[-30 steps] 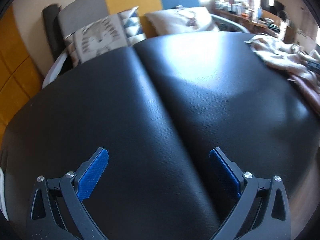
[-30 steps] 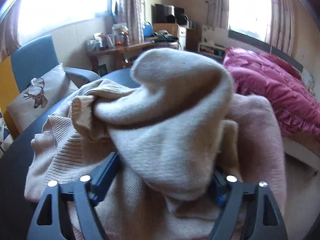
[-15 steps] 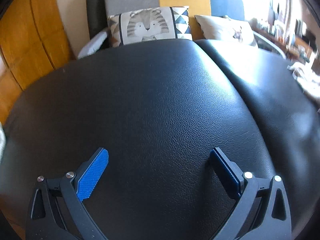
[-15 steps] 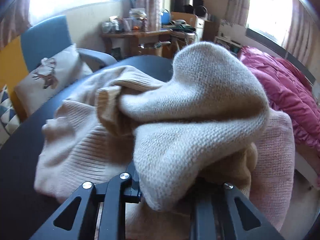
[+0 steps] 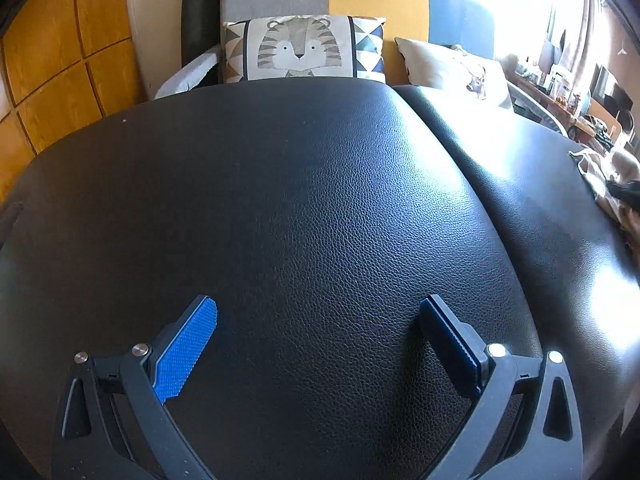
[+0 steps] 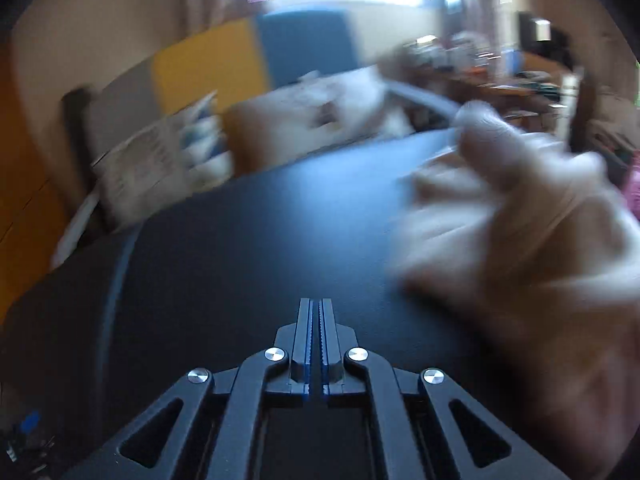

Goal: Fold clothes
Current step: 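Reach the right tool into the beige sweater and close its fingers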

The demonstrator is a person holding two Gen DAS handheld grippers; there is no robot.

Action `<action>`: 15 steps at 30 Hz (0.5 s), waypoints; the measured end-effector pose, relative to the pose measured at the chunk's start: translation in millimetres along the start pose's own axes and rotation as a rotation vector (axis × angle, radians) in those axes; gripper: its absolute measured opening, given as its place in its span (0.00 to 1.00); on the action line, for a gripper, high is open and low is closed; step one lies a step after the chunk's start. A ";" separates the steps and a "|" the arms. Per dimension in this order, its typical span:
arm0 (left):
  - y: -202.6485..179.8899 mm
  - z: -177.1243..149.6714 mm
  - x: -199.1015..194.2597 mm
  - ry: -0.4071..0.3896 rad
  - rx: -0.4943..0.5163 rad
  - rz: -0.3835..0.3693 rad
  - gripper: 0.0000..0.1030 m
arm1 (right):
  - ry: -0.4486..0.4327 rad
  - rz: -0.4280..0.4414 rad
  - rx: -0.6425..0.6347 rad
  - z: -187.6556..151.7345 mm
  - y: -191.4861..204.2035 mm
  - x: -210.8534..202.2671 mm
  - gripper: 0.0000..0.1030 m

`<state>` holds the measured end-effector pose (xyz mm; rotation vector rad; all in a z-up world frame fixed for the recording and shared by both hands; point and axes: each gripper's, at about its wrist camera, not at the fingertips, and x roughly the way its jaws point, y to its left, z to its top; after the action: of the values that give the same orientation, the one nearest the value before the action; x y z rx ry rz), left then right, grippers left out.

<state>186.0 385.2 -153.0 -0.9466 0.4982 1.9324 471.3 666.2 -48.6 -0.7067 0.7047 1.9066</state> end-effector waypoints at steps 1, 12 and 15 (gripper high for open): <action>0.2 0.4 -0.1 0.000 -0.002 -0.002 1.00 | 0.013 0.029 -0.025 -9.4 21.0 6.1 0.02; -0.8 -1.0 -0.6 -0.006 0.000 0.002 1.00 | -0.154 -0.389 -0.086 -7.8 9.4 -20.8 0.40; -1.8 -0.8 -0.7 -0.009 0.008 0.010 1.00 | -0.180 -0.610 -0.192 -3.5 -14.5 -26.6 0.52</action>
<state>188.1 385.2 -152.9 -0.9321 0.5056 1.9411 495.2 654.0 -34.2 -0.7522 0.1581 1.4536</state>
